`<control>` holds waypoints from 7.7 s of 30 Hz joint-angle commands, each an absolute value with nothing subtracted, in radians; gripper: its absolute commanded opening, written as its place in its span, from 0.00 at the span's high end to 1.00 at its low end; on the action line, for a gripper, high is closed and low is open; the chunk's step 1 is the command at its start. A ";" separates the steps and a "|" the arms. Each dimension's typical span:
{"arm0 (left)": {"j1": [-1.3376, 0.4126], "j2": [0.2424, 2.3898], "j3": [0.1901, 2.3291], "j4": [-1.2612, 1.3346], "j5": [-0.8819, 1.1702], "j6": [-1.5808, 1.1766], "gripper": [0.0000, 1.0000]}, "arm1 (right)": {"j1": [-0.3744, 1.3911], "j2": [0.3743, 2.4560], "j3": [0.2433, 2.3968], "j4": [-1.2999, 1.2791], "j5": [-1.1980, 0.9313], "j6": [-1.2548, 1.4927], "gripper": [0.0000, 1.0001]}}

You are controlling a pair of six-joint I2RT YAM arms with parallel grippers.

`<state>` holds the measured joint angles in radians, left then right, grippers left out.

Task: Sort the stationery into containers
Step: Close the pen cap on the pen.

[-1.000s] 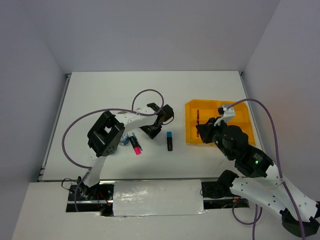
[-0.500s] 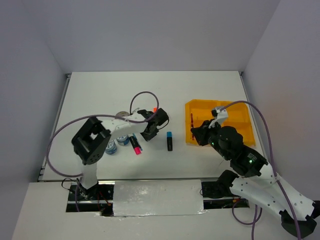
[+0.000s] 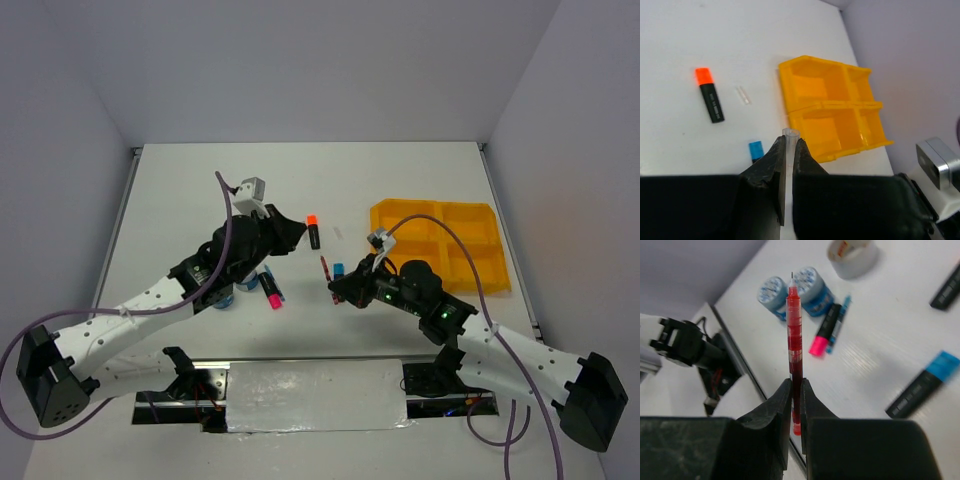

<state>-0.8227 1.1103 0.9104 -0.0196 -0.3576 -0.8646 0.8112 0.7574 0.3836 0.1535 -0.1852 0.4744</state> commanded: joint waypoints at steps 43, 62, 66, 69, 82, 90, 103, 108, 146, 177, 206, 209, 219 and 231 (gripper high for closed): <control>-0.827 0.969 0.703 0.463 -0.160 -0.695 1.00 | 0.962 0.854 0.443 0.492 -0.014 0.512 1.00; -0.827 0.963 0.684 0.463 -0.120 -0.692 1.00 | 0.968 0.877 0.526 0.446 0.092 0.488 1.00; -0.827 0.966 0.683 0.466 -0.109 -0.692 1.00 | 0.969 0.891 0.545 0.462 0.091 0.486 1.00; -0.827 0.971 0.681 0.465 -0.107 -0.689 1.00 | 0.968 0.891 0.551 0.469 0.094 0.486 1.00; -0.827 0.977 0.652 0.476 -0.012 -0.637 0.96 | 0.968 0.893 0.571 0.558 0.028 0.351 1.00; -0.827 0.930 0.666 0.420 -0.018 -0.592 0.63 | 0.968 0.913 0.572 0.537 0.025 0.314 1.00; -0.827 0.891 0.660 0.433 -0.008 -0.572 0.82 | 0.969 0.919 0.601 0.518 0.011 0.318 1.00; -0.827 0.885 0.660 0.436 0.021 -0.561 0.96 | 0.969 0.913 0.604 0.523 0.005 0.311 1.00; -0.834 0.813 0.643 0.532 0.227 -0.448 1.00 | 0.968 0.974 0.621 0.561 -0.241 0.175 0.91; -0.864 0.897 0.922 0.230 0.008 -0.374 0.17 | 0.968 0.971 0.621 0.528 -0.189 0.196 1.00; -0.864 0.940 0.764 0.298 0.057 -0.414 1.00 | 0.956 0.997 0.833 0.440 -0.015 0.236 1.00; -0.864 0.939 0.724 0.316 0.054 -0.431 1.00 | 0.927 1.032 0.921 0.451 -0.006 0.258 1.00; -0.907 0.977 0.600 0.342 0.009 -0.495 1.00 | 0.848 1.091 1.146 0.520 -0.058 0.239 1.00; -0.986 1.042 0.440 0.405 0.006 -0.546 1.00 | 0.796 1.144 1.315 0.462 -0.273 0.117 1.00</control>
